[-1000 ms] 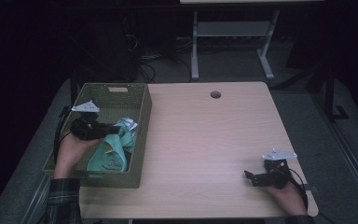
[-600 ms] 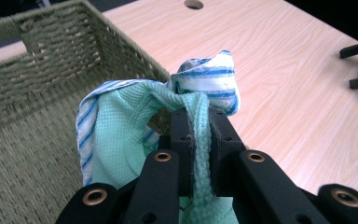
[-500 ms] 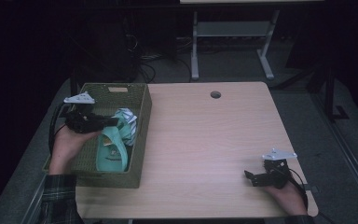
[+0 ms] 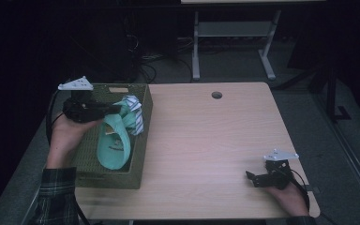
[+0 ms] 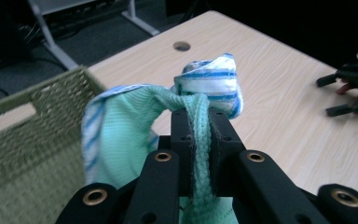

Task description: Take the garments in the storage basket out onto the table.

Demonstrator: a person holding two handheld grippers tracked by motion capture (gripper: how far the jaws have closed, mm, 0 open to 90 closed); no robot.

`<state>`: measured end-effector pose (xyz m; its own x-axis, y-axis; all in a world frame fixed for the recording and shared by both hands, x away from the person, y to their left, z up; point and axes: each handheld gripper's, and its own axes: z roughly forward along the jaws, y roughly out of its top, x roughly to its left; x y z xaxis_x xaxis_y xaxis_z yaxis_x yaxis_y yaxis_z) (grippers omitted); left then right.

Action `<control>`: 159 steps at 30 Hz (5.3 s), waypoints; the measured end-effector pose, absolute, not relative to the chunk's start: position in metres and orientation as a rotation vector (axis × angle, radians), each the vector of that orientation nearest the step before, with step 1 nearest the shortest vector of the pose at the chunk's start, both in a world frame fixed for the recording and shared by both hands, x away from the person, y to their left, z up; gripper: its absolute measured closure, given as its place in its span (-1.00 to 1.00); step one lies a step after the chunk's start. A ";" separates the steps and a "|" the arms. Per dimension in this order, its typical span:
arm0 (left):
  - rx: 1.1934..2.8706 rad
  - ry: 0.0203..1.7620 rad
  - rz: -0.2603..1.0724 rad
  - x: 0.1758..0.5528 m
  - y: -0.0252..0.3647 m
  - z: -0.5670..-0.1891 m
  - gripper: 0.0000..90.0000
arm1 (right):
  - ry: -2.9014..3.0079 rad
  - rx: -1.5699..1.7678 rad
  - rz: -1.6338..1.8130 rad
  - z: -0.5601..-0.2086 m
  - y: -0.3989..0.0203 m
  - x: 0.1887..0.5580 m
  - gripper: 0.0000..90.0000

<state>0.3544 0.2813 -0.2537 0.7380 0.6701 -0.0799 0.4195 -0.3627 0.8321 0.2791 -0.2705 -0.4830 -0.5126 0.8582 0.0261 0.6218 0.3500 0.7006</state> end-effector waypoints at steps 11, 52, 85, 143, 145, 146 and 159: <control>1.993 0.779 0.334 0.356 0.256 -0.239 0.82 | 2.272 1.305 0.949 -0.483 -0.271 0.279 -0.98; 1.998 0.603 0.191 0.363 0.135 -0.255 0.82 | 2.272 1.308 0.951 -0.483 -0.270 0.279 -0.98; 2.068 0.623 0.095 0.371 0.047 -0.354 0.81 | 2.272 1.306 0.949 -0.483 -0.271 0.279 -0.98; 2.198 0.615 0.090 0.359 0.053 -0.414 0.00 | 2.272 1.306 0.949 -0.483 -0.271 0.279 -0.98; 2.194 0.618 0.100 0.356 0.059 -0.411 0.00 | 2.273 1.313 0.949 -0.483 -0.270 0.279 -0.98; 2.190 0.621 0.103 0.354 0.062 -0.411 0.01 | 2.273 1.307 0.948 -0.483 -0.270 0.279 -0.98; 2.198 0.720 0.102 0.335 0.093 -0.423 0.80 | 2.272 1.307 0.949 -0.483 -0.270 0.279 -0.98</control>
